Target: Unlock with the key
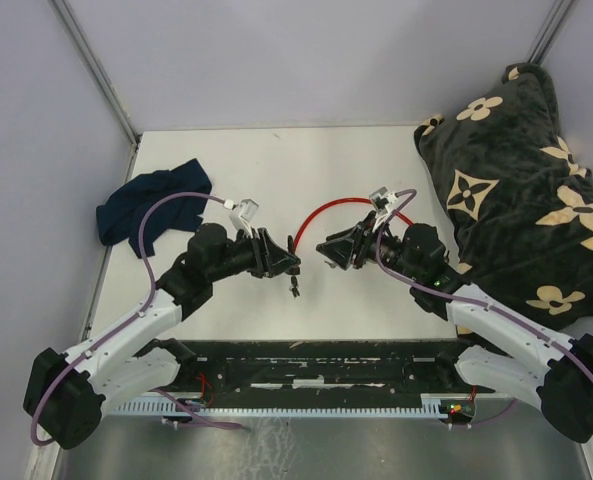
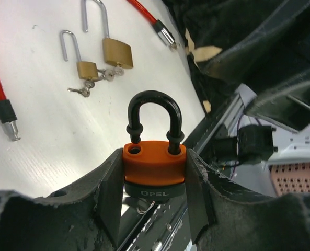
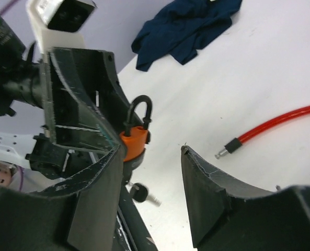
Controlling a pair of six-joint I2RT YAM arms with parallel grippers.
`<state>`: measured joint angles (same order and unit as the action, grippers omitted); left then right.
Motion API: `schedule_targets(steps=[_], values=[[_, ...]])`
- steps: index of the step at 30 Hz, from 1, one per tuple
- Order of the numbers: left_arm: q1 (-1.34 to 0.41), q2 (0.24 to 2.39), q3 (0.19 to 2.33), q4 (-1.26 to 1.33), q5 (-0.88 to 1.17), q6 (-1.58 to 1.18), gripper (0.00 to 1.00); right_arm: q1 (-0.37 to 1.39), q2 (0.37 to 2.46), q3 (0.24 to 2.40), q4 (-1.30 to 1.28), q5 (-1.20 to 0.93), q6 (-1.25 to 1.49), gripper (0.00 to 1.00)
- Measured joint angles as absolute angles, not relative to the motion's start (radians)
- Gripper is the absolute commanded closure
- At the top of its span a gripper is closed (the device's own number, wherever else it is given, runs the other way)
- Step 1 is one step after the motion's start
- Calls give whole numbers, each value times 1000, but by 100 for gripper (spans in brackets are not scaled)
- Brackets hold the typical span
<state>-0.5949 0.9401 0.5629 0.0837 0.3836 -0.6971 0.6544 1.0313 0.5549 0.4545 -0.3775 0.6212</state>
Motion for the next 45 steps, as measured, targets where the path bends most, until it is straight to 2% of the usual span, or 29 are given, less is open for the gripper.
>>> schedule_targets(steps=[5,10,23,35,45], values=[[-595,973,636,28,501,-588,97,652,1038,596,338,-362,562,44],[-595,1018,662,32,627,-539,97,652,1095,617,332,-406,561,43],[-595,1040,663,140,803,-538,97,653,1238,617,554,-525,669,43],[-596,1040,663,163,831,-548,97,653,1290,596,715,-601,733,43],[-601,1034,742,-93,728,-422,97,647,1123,559,519,-559,592,42]])
